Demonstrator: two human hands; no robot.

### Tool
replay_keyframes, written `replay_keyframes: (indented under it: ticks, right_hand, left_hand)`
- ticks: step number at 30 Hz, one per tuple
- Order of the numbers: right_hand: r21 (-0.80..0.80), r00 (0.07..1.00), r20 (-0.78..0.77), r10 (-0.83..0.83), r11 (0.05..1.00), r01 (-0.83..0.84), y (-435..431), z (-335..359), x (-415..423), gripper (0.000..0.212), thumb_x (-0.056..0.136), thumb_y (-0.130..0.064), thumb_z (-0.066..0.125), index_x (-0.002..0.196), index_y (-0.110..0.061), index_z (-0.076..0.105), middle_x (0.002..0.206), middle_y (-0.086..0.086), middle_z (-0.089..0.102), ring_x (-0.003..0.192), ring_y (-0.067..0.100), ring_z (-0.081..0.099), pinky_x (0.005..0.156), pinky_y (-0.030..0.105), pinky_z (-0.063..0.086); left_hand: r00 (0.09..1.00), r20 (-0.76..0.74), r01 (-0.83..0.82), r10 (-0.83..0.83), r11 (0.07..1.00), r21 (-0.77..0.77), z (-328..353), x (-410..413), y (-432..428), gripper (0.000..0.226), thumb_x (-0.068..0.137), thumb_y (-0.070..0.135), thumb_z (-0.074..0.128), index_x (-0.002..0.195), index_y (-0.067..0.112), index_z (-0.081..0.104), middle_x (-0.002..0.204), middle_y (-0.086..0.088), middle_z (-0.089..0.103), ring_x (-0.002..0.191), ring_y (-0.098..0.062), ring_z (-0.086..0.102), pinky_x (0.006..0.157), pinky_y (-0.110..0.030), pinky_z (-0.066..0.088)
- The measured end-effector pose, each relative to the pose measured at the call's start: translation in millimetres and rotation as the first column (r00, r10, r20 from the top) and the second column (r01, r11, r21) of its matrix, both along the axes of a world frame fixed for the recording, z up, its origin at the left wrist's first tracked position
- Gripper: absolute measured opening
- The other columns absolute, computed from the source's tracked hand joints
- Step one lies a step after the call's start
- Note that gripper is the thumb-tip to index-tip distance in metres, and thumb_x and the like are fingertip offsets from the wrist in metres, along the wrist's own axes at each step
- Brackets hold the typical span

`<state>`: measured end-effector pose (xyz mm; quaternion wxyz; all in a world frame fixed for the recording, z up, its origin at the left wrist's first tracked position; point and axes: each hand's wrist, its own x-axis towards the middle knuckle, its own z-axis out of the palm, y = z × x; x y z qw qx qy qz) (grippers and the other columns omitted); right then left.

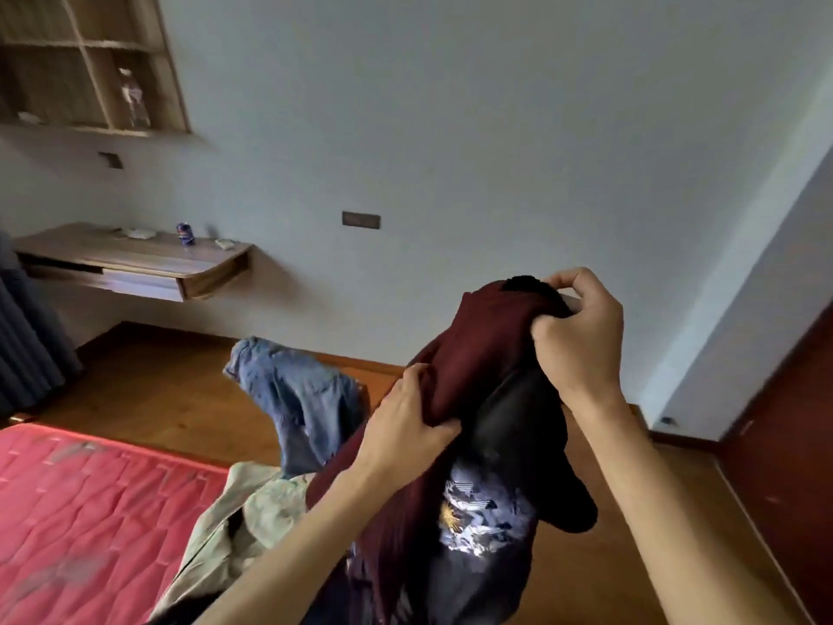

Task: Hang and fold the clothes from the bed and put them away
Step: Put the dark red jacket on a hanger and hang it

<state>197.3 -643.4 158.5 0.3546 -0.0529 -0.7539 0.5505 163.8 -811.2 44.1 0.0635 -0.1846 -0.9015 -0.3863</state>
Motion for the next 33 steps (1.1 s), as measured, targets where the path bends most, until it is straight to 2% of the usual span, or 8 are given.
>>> replay_keyframes:
  ticks: [4,7,11,15,22,26,29,33]
  right_hand:
    - [0.214,0.984,0.001,-0.18,0.961,0.176,87.3,12.5,73.6,0.031,0.064,0.01,0.051,0.084,-0.014,0.056,0.053,-0.001,0.052,0.044,0.011,0.037,0.042,0.017,0.028]
    - [0.448,0.941,0.029,-0.336,0.846,0.289,155.0,9.4,125.4,0.031,0.065,0.003,0.063,0.085,-0.019,0.055,0.06,-0.004,0.062,0.054,0.013,0.054,0.052,0.017,0.041]
    - [0.706,0.866,0.051,-0.497,0.631,0.321,229.6,-16.3,184.8,0.024,0.08,-0.013,0.07,0.097,-0.022,0.056,0.078,0.0,0.068,0.071,0.031,0.065,0.06,0.038,0.051]
    - [0.695,0.781,0.046,-0.623,0.582,0.423,281.5,-54.6,231.7,0.035,0.08,-0.005,0.072,0.112,-0.016,0.061,0.11,0.003,0.061,0.095,0.027,0.062,0.078,0.04,0.052]
    - [0.549,0.529,0.281,-0.801,0.586,0.596,331.6,-149.4,315.2,0.031,0.083,-0.023,0.077,0.106,-0.013,0.058,0.101,0.003,0.062,0.095,0.026,0.061,0.078,0.035,0.048]
    - [0.511,0.43,0.327,-0.841,0.54,0.668,356.2,-133.1,333.2,0.027,0.08,-0.017,0.075,0.101,-0.011,0.058,0.092,0.007,0.069,0.086,0.031,0.066,0.065,0.033,0.049]
    - [0.431,0.434,0.2,-0.879,0.476,0.766,362.0,-113.1,341.2,0.019,0.074,-0.011,0.069,0.092,-0.009,0.062,0.079,0.008,0.07,0.076,0.032,0.067,0.062,0.038,0.053]
    - [0.46,0.491,0.051,-0.87,0.457,0.762,353.7,-67.6,333.2,0.006,0.072,-0.009,0.061,0.076,-0.009,0.056,0.063,0.004,0.062,0.06,0.024,0.059,0.051,0.036,0.047]
  left_hand:
    - [0.992,-0.074,0.111,-0.107,0.992,0.053,-7.1,14.3,56.5,0.024,0.088,0.012,0.06,0.112,0.016,0.061,0.088,0.0,0.066,0.09,-0.03,0.066,0.068,-0.031,0.042]
    - [0.958,-0.237,0.168,-0.161,0.986,0.009,30.0,10.5,80.9,0.021,0.089,0.003,0.062,0.109,0.008,0.064,0.087,-0.009,0.07,0.084,-0.033,0.067,0.066,-0.028,0.035]
    - [0.85,-0.45,0.239,-0.273,0.962,-0.131,95.9,16.4,132.5,0.03,0.082,-0.002,0.057,0.109,0.009,0.061,0.086,-0.013,0.069,0.079,-0.037,0.063,0.066,-0.04,0.047]
    - [0.756,-0.577,0.246,-0.308,0.951,-0.186,135.1,48.7,205.3,0.035,0.082,0.001,0.055,0.115,0.012,0.059,0.087,-0.014,0.066,0.08,-0.039,0.06,0.063,-0.038,0.041]
    - [0.683,-0.629,0.359,-0.371,0.92,-0.154,155.6,76.5,274.4,0.057,0.079,-0.003,0.054,0.13,0.021,0.058,0.094,-0.02,0.071,0.087,-0.044,0.063,0.075,-0.046,0.052]
    - [0.677,-0.567,0.366,-0.47,0.883,-0.295,136.6,74.4,301.4,0.074,0.077,-0.003,0.056,0.143,0.029,0.049,0.111,-0.018,0.069,0.096,-0.045,0.063,0.077,-0.052,0.052]
    - [0.682,-0.428,0.374,-0.594,0.785,-0.494,103.3,70.2,323.0,0.09,0.074,-0.002,0.059,0.152,0.036,0.032,0.147,-0.007,0.044,0.108,-0.042,0.061,0.079,-0.053,0.054]
    - [0.631,-0.055,0.634,-0.774,0.555,-0.539,42.2,105.3,364.6,0.117,0.066,0.041,0.062,0.15,0.05,-0.019,0.133,-0.001,0.041,0.1,-0.036,0.064,0.081,-0.046,0.054]
